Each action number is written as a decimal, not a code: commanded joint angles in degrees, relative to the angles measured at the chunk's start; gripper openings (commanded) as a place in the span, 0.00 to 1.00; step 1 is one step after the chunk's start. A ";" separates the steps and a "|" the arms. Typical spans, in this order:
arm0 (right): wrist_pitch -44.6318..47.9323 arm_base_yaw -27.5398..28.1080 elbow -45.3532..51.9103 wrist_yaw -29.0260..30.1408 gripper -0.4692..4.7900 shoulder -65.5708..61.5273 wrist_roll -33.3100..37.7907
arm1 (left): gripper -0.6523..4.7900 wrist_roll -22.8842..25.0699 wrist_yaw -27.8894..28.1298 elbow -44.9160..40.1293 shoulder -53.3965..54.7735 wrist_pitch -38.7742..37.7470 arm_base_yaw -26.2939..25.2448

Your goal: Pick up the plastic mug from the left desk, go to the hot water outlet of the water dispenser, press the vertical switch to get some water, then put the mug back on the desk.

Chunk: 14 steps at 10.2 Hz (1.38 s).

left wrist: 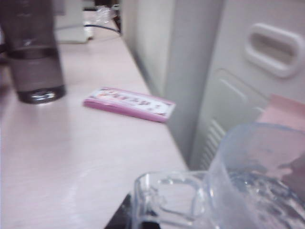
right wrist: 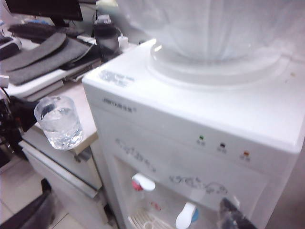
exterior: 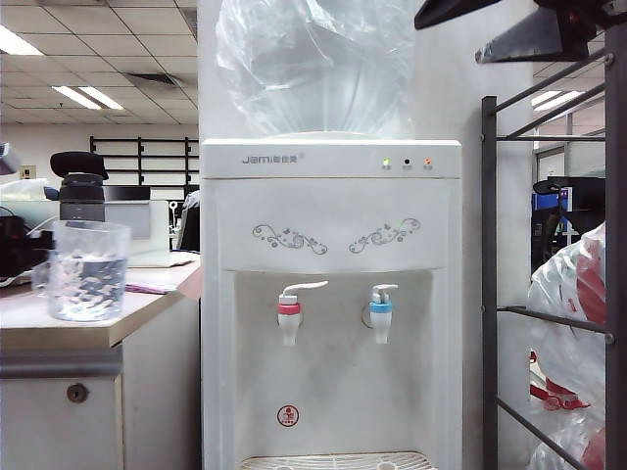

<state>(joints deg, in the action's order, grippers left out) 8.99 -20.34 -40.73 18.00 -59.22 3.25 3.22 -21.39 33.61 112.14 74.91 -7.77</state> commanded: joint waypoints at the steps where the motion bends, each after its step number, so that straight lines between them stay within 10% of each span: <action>1: 0.28 -0.09 -0.20 0.00 1.00 0.17 0.15 | 0.11 -0.24 -0.28 -4.79 -2.21 4.48 7.32; 6: 0.22 -0.07 -0.20 -0.20 1.00 0.09 -0.28 | 0.11 -0.24 -0.79 -8.17 -2.16 -0.70 22.56; 14: 0.20 -0.07 -0.20 -0.28 1.00 0.07 -0.28 | 0.11 -0.24 -5.62 -8.00 -2.16 -1.14 27.12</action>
<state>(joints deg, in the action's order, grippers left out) 8.21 -20.32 -40.73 17.76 -59.24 3.11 3.22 -26.39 25.23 110.65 70.94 19.25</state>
